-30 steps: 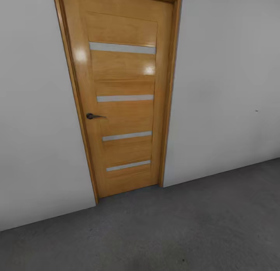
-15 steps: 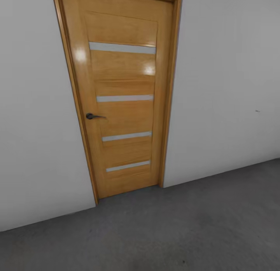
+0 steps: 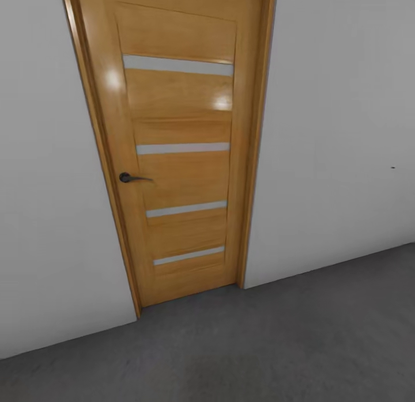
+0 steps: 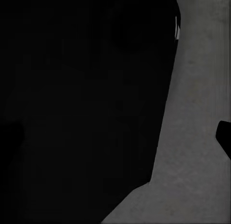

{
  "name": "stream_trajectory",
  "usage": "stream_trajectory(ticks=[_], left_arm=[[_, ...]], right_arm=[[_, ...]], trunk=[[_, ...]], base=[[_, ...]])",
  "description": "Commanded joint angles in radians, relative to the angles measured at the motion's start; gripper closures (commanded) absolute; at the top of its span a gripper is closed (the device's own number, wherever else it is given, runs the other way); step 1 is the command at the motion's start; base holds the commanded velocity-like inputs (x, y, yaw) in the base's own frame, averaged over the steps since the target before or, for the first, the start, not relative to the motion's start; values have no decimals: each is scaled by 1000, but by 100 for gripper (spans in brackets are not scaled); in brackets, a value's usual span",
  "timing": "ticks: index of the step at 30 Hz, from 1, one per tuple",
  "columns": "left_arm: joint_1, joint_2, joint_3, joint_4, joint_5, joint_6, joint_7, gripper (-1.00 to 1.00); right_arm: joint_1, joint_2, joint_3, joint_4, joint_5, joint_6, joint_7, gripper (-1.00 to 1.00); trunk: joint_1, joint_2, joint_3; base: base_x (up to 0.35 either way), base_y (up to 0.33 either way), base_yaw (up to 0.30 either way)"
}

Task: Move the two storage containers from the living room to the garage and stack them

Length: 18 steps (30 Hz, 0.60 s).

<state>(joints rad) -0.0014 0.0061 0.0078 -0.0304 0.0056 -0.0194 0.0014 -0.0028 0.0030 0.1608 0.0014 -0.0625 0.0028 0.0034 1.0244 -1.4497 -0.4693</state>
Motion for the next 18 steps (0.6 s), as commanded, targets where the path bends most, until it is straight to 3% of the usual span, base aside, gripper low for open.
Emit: stream_trajectory(ticks=[1, 18], left_arm=[[0, 0, 1, 0, 1, -2, 0, -100], [0, 0, 1, 0, 1, -5, 1, -100]], right_arm=[[0, 0, 304, 0, -7, 0, 0, -100], [0, -2, 318, -1, 2, -33, -5, -100]], trunk=[[1, 0, -1], [1, 0, -1]], base=[[321, 0, 0], [321, 0, 0]])
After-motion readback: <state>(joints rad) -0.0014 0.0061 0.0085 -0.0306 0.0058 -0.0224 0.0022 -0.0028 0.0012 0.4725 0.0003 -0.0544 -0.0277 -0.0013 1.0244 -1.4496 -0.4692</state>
